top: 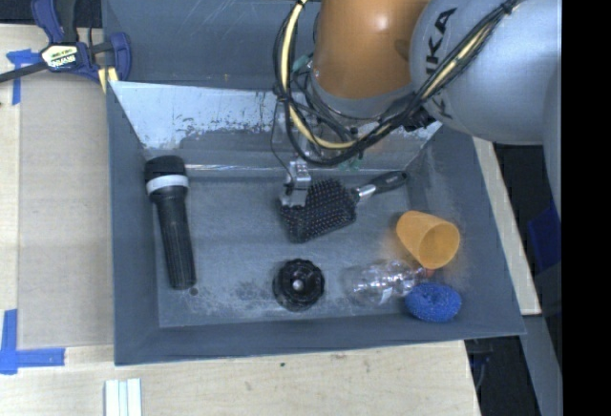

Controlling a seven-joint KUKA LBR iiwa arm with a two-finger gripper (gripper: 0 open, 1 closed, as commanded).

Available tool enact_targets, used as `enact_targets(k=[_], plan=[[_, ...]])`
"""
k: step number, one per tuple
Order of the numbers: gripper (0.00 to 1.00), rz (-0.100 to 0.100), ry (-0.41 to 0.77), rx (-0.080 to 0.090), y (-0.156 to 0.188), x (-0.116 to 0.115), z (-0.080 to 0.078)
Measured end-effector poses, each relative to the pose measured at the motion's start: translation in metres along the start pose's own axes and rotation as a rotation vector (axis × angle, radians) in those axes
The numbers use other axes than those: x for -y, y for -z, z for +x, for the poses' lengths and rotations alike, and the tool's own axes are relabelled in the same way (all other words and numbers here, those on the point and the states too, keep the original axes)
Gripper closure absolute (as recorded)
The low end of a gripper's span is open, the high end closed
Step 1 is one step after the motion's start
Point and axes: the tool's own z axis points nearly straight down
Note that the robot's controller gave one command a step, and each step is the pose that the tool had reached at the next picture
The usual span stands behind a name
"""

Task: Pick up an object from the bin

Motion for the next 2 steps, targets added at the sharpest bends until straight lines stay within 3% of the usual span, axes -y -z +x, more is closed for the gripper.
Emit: enact_targets(k=[1, 2], plan=[[0.00, -0.001, -0.003, 0.009, 0.005, 0.001, -0.002], [0.00, -0.002, 0.118, 0.004, -0.127, 0.076, -0.017]])
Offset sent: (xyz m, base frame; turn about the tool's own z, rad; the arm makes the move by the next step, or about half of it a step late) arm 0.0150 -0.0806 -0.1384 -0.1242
